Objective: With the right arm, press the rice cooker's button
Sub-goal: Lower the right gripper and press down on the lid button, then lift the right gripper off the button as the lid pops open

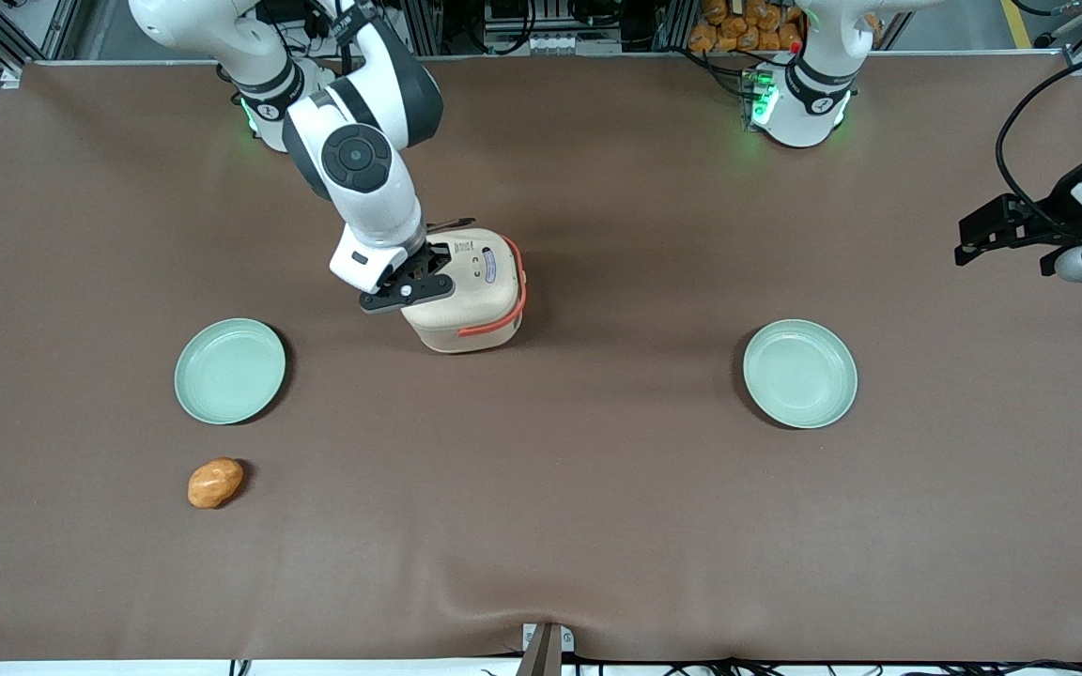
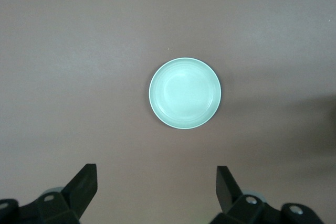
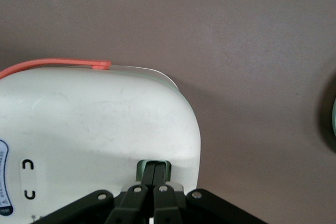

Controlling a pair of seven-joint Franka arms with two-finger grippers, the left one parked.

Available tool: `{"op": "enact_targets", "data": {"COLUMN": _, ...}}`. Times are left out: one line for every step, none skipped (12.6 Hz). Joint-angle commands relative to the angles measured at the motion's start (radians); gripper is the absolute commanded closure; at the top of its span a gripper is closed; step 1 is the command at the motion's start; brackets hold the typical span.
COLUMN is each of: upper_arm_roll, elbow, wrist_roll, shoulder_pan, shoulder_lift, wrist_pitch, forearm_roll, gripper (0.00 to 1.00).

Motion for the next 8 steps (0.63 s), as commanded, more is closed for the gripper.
{"op": "enact_targets", "data": {"upper_arm_roll": -0.01, "elbow": -0.037, "wrist_roll": 0.015, "shoulder_pan": 0.012, "shoulder_lift": 0.023, "wrist_pitch": 0.054, "forearm_roll": 0.008, "gripper": 1.0}}
{"op": "enact_targets", "data": {"upper_arm_roll": -0.011, "elbow": -0.015, "wrist_roll": 0.015, "shoulder_pan": 0.009, "shoulder_lift": 0.003, "wrist_pitch": 0.003, "forearm_roll": 0.009, "gripper": 1.0}}
{"op": "enact_targets", "data": {"upper_arm_roll": -0.013, "elbow": 0.065, "wrist_roll": 0.015, "shoulder_pan": 0.003, "shoulder_lift": -0.009, "wrist_pitch": -0.11, "forearm_roll": 0.012, "gripper": 1.0}}
{"op": "enact_targets", "data": {"upper_arm_roll": -0.017, "elbow": 0.169, "wrist_roll": 0.015, "shoulder_pan": 0.0, "shoulder_lift": -0.008, "wrist_pitch": -0.243, "forearm_roll": 0.025, "gripper": 1.0}}
{"op": "enact_targets", "data": {"upper_arm_roll": -0.018, "elbow": 0.264, "wrist_roll": 0.015, "shoulder_pan": -0.015, "shoulder_lift": -0.006, "wrist_pitch": -0.344, "forearm_roll": 0.029, "gripper": 1.0}}
{"op": "enact_targets", "data": {"upper_arm_roll": -0.018, "elbow": 0.345, "wrist_roll": 0.014, "shoulder_pan": -0.038, "shoulder_lift": -0.006, "wrist_pitch": -0.423, "forearm_roll": 0.029, "gripper": 0.89}}
{"op": "enact_targets", "data": {"upper_arm_roll": -0.018, "elbow": 0.41, "wrist_roll": 0.012, "shoulder_pan": -0.06, "shoulder_lift": -0.008, "wrist_pitch": -0.481, "forearm_roll": 0.029, "gripper": 0.55}}
{"op": "enact_targets", "data": {"upper_arm_roll": -0.018, "elbow": 0.47, "wrist_roll": 0.009, "shoulder_pan": -0.09, "shoulder_lift": -0.008, "wrist_pitch": -0.534, "forearm_roll": 0.032, "gripper": 0.01}}
